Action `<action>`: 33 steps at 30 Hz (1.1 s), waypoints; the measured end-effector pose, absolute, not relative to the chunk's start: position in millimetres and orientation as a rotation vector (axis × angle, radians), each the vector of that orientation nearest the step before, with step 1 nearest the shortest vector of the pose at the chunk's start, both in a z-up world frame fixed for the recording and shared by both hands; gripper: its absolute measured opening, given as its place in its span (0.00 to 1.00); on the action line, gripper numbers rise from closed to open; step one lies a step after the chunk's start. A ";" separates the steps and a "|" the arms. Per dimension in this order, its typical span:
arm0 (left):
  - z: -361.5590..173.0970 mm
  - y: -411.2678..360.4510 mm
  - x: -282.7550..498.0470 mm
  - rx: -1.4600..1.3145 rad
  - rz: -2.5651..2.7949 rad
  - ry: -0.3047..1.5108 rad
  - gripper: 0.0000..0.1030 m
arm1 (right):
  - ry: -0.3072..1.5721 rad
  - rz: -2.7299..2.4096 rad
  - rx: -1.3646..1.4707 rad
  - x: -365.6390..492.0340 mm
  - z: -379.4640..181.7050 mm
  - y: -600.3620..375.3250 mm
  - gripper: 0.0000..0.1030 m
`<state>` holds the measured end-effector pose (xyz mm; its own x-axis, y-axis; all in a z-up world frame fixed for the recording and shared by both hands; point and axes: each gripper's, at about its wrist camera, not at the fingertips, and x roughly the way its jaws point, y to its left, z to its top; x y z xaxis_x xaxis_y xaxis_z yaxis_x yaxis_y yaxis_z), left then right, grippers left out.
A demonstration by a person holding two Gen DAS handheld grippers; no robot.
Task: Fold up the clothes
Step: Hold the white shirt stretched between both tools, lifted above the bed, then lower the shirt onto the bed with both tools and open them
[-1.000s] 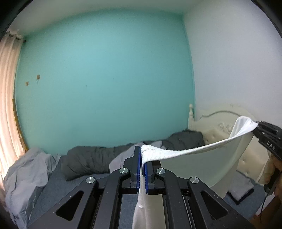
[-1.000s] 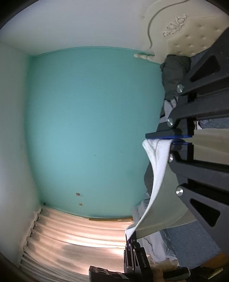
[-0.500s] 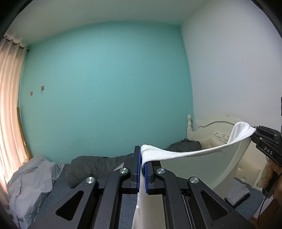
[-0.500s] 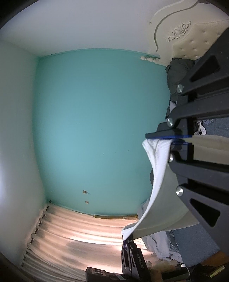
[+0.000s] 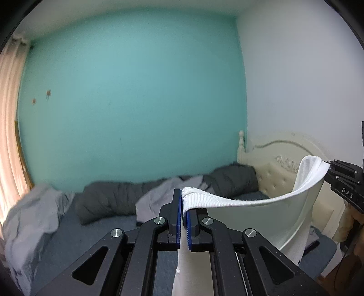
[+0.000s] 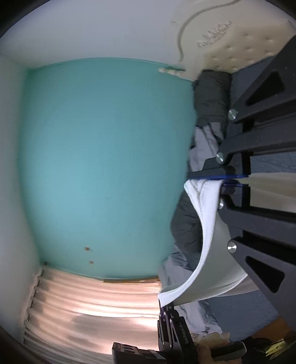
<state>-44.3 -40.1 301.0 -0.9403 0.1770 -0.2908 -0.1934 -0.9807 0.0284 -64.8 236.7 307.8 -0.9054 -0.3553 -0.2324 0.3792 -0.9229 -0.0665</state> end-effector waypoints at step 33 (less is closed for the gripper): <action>-163.0 -62.5 -529.4 -1.421 2.651 -0.055 0.03 | 0.177 -2.458 1.252 -545.4 -152.0 188.0 0.02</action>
